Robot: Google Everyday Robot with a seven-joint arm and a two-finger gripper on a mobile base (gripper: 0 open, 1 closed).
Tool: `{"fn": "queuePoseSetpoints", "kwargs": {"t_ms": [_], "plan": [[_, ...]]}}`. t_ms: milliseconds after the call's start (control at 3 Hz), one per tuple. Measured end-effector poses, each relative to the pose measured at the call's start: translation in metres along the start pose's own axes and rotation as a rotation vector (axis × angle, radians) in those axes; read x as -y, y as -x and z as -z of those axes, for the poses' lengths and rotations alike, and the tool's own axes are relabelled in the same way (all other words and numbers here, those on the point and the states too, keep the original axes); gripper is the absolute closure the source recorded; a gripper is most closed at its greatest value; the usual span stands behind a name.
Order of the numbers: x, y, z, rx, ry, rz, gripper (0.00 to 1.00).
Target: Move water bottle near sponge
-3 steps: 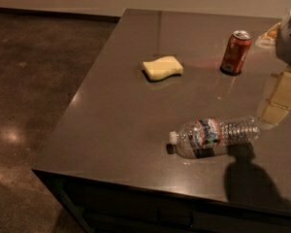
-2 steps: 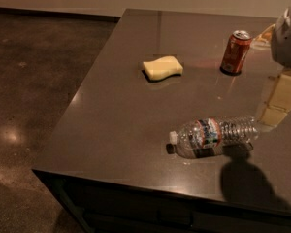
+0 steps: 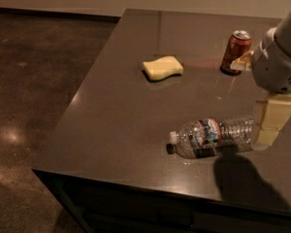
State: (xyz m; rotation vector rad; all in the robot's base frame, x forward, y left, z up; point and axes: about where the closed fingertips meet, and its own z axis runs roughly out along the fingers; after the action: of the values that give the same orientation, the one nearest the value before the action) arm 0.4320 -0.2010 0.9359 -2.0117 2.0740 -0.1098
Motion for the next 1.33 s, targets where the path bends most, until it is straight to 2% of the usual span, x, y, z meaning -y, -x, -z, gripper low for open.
{"fn": "queuePoseSetpoints", "kwargs": {"t_ms": [667, 1000, 1333], "plan": [[-0.010, -0.007, -0.055, -0.009, 0.098, 0.144, 0.00], [-0.010, -0.012, -0.082, -0.017, 0.141, 0.174, 0.03], [-0.007, -0.013, -0.091, -0.013, 0.149, 0.177, 0.26]]}}
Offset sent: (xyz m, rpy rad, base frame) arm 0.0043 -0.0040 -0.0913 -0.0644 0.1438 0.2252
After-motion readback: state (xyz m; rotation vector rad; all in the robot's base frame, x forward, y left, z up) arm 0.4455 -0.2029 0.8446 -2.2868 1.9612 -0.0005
